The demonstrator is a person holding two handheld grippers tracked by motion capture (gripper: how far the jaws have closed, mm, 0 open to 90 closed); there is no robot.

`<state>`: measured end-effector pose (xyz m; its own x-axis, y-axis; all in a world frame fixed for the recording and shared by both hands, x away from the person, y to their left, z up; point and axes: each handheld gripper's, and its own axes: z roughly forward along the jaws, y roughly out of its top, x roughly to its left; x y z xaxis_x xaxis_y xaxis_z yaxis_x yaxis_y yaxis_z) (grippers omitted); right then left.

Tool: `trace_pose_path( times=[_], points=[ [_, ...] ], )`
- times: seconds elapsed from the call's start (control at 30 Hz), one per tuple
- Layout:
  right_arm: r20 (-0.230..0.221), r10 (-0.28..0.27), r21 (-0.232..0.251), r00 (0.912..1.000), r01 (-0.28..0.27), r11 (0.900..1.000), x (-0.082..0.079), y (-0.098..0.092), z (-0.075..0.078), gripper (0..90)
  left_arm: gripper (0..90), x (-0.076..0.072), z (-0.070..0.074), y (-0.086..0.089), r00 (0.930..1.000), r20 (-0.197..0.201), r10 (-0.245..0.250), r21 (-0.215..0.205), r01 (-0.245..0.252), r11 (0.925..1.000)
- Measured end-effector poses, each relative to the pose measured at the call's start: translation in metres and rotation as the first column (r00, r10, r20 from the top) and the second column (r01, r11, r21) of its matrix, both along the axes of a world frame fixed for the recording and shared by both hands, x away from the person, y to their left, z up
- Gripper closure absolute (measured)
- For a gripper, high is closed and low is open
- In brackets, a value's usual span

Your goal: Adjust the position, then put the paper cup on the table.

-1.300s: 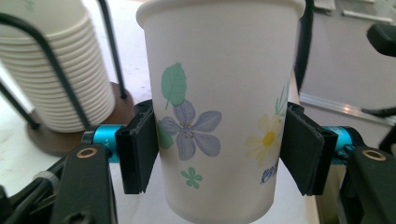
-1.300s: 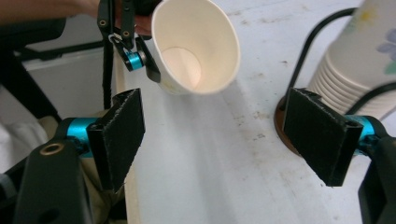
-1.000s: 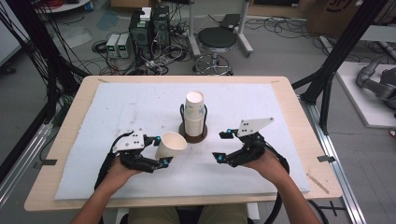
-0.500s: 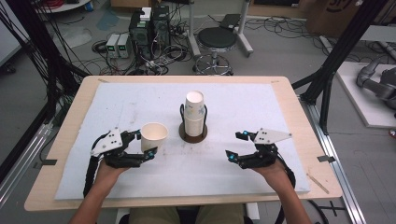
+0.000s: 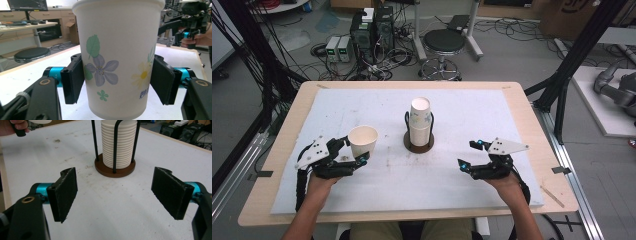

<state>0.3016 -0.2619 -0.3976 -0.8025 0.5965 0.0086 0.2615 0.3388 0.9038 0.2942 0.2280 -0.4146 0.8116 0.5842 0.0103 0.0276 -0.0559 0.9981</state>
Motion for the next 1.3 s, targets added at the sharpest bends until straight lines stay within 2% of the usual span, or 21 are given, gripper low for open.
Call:
trace_pose_path(
  times=[0.4,0.6,0.9,1.07,1.3],
  points=[
    [0.005,-0.008,0.002,1.0000,0.008,1.000,-0.003,-0.002,0.001,21.6,32.7,0.001,-0.002,0.000,0.9997,0.014,0.021,0.008,-0.021,0.9997],
    [0.006,-0.014,0.007,0.9999,0.014,1.000,-0.003,-0.004,0.001,21.6,32.7,0.005,-0.005,0.002,0.9989,0.006,0.046,0.011,-0.046,0.9989],
    [0.003,-0.010,0.009,0.9999,0.010,1.000,-0.004,-0.005,0.000,21.6,32.7,0.018,-0.010,0.005,0.9950,-0.041,0.091,0.004,-0.091,0.9958],
    [0.004,-0.002,0.007,1.0000,0.002,1.000,-0.003,-0.003,0.000,21.6,32.8,0.027,-0.014,0.006,0.9921,-0.039,0.119,0.003,-0.119,0.9929],
    [0.005,0.000,0.006,1.0000,0.000,1.000,-0.003,-0.001,0.000,21.6,32.8,0.039,-0.022,0.001,0.9919,-0.055,0.114,0.026,-0.113,0.9933]
  ],
)
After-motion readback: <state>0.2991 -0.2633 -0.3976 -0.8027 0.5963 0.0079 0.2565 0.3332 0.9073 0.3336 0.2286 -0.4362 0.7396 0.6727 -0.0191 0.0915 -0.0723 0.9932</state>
